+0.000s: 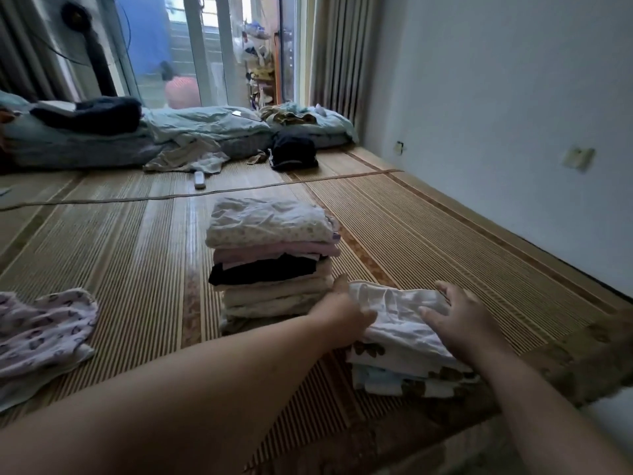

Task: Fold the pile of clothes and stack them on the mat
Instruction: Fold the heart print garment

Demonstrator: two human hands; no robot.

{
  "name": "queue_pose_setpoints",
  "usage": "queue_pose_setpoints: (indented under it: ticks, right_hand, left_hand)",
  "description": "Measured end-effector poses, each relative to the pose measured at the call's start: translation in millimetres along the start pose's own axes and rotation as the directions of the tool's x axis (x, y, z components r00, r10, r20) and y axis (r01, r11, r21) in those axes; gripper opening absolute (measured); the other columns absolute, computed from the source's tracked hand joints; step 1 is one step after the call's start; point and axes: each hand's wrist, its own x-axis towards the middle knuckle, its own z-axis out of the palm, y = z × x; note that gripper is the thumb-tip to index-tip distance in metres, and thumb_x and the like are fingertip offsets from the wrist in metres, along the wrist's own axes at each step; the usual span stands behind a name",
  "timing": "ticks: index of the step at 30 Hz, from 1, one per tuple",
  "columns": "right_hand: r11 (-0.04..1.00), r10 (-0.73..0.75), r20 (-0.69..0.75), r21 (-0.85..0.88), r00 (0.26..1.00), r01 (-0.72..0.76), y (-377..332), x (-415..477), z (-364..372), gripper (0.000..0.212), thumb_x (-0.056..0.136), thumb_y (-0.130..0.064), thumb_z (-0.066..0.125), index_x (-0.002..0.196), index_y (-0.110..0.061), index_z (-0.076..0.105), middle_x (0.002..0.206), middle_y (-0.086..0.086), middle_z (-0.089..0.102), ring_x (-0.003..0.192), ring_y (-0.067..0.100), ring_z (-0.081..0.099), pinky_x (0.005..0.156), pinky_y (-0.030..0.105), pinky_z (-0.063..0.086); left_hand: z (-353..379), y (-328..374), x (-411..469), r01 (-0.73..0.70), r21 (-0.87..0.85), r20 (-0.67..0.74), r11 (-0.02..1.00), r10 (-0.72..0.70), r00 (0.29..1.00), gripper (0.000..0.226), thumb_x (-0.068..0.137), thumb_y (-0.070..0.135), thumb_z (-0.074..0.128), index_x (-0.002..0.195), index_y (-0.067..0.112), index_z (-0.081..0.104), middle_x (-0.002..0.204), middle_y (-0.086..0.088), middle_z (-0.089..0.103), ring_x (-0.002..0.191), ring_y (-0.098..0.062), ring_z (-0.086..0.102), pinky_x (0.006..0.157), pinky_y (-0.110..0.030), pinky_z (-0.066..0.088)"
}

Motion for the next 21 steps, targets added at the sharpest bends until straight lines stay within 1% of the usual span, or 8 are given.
queue_pose_setpoints:
  ticks: [2,3,6,9,12,15,18,21]
  right_hand:
    - [0.990,-0.135,-0.012,-0.033,0.991,0.135,-28,-11,0,0.057,0.087,-0.033,0.061,0.140,-0.022,0.043,0.138,0.009,0.044,0.116,0.026,0.049,0.083,0.032,0.039]
    - [0.977,-0.210,-0.015,-0.052,0.978,0.209,-43,-18,3,0.055,0.087,-0.031,0.062,0.138,-0.021,0.046,0.136,0.008,0.046,0.116,0.024,0.049,0.083,0.031,0.039]
    - [0.899,-0.427,0.039,-0.093,0.903,0.429,-94,-38,24,0.052,0.085,-0.030,0.065,0.133,-0.019,0.051,0.134,0.006,0.049,0.123,0.021,0.046,0.099,0.035,0.040]
    - [0.794,-0.584,0.116,-0.122,0.803,0.595,-150,-61,60,0.057,0.082,-0.041,0.059,0.134,-0.019,0.052,0.140,0.005,0.046,0.130,0.023,0.042,0.107,0.040,0.037]
    - [0.708,-0.675,0.213,-0.080,0.706,0.702,-211,-86,108,0.055,0.087,-0.042,0.057,0.139,-0.028,0.045,0.148,-0.001,0.037,0.136,0.020,0.034,0.110,0.041,0.035]
    - [0.617,-0.739,0.301,-0.055,0.603,0.785,-262,-107,164,0.057,0.087,-0.042,0.059,0.140,-0.034,0.039,0.150,-0.004,0.033,0.137,0.018,0.032,0.109,0.040,0.036]
    - [0.552,-0.751,0.401,-0.054,0.524,0.832,-309,-122,223,0.060,0.087,-0.044,0.059,0.142,-0.036,0.034,0.151,-0.003,0.032,0.138,0.019,0.032,0.110,0.039,0.036]
    - [0.510,-0.745,0.471,-0.052,0.472,0.858,-347,-131,275,0.062,0.085,-0.046,0.059,0.142,-0.035,0.034,0.147,-0.004,0.038,0.133,0.019,0.038,0.107,0.038,0.038]
  left_hand:
    - [-17,-6,-14,-0.107,0.097,0.046,0.989,0.103,0.994,0.080,0.092,0.040,0.055,0.152,0.016,0.007,0.156,-0.014,0.021,0.140,-0.032,0.028,0.112,-0.039,0.028]
    - [-29,-9,-24,-0.166,0.123,0.048,0.978,0.161,0.986,0.083,0.090,0.045,0.055,0.152,0.020,0.005,0.157,-0.010,0.017,0.143,-0.029,0.023,0.114,-0.038,0.026]
    - [-69,-32,-58,-0.300,0.258,-0.058,0.918,0.325,0.944,0.082,0.085,0.058,0.053,0.149,0.024,0.015,0.150,-0.004,0.027,0.137,-0.026,0.032,0.109,-0.042,0.034]
    - [-116,-82,-93,-0.245,0.402,-0.139,0.882,0.323,0.936,0.080,0.085,0.059,0.054,0.149,0.026,0.019,0.148,-0.002,0.030,0.134,-0.022,0.034,0.109,-0.041,0.033]
    - [-163,-157,-133,-0.097,0.443,-0.193,0.891,0.201,0.960,0.073,0.087,0.051,0.057,0.148,0.028,0.025,0.148,0.000,0.031,0.134,-0.020,0.038,0.105,-0.036,0.040]
    - [-198,-241,-165,0.132,0.384,-0.252,0.914,-0.034,0.967,0.068,0.085,0.050,0.060,0.144,0.031,0.033,0.151,0.000,0.027,0.133,-0.019,0.039,0.106,-0.038,0.041]
    - [-228,-316,-192,0.331,0.340,-0.337,0.880,-0.215,0.917,0.067,0.082,0.050,0.060,0.142,0.033,0.036,0.150,0.000,0.027,0.132,-0.023,0.038,0.107,-0.038,0.039]
    - [-245,-376,-209,0.475,0.316,-0.380,0.822,-0.349,0.857,0.066,0.081,0.051,0.060,0.141,0.033,0.038,0.147,0.000,0.031,0.133,-0.025,0.036,0.109,-0.037,0.035]
